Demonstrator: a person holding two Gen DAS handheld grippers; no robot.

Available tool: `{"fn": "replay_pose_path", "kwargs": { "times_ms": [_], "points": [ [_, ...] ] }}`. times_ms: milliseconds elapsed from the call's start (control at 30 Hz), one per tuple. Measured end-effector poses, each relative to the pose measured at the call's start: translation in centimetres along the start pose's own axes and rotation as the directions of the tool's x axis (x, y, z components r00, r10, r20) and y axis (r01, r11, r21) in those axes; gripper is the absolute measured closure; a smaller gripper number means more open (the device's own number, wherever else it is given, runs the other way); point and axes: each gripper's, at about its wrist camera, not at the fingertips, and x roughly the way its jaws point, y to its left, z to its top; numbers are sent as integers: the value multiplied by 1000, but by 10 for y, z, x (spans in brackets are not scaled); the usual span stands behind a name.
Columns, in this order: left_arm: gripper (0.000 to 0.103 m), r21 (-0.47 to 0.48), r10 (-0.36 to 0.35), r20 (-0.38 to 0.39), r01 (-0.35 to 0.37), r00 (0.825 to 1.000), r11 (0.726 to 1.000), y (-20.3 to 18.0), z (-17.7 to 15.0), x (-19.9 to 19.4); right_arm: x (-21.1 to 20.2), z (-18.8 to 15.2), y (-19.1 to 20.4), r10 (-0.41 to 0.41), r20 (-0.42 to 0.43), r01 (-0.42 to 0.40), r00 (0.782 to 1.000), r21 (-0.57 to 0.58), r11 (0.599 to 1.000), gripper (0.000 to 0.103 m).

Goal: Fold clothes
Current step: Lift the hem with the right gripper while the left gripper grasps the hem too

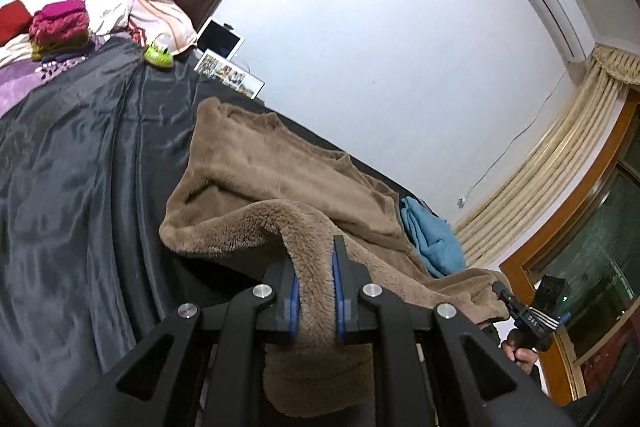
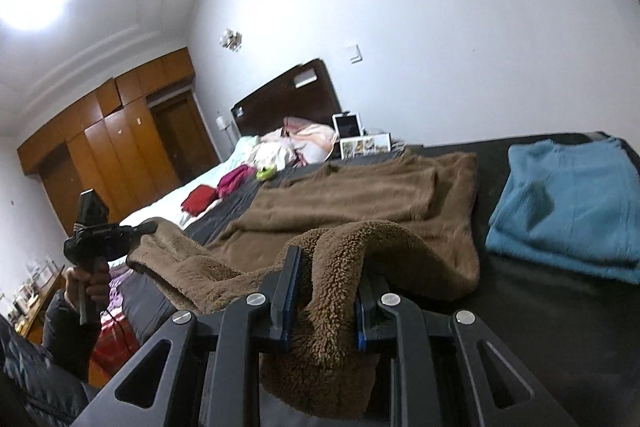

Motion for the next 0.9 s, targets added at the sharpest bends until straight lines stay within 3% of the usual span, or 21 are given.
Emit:
{"fn": "replay_pose_path", "kwargs": {
  "times_ms": [267,400,633,900],
  "points": [
    [88,4,-6,52,6,999,1000,-1,45,8,8,53,2,-74,78,77,994,-40,996,82],
    [88,-20,-5,67,6,998,1000,6,71,21,18,84,-11,-86,103,86,991,-4,996,85],
    [88,-34,5,53,-3,999,999,14,101,52,68,101,-28,-191,30,192,981,-24,981,90],
    [88,-41,30,51,-28,998,999,30,144,87,107,135,-48,-257,56,258,965,-5,966,91]
  ]
}}
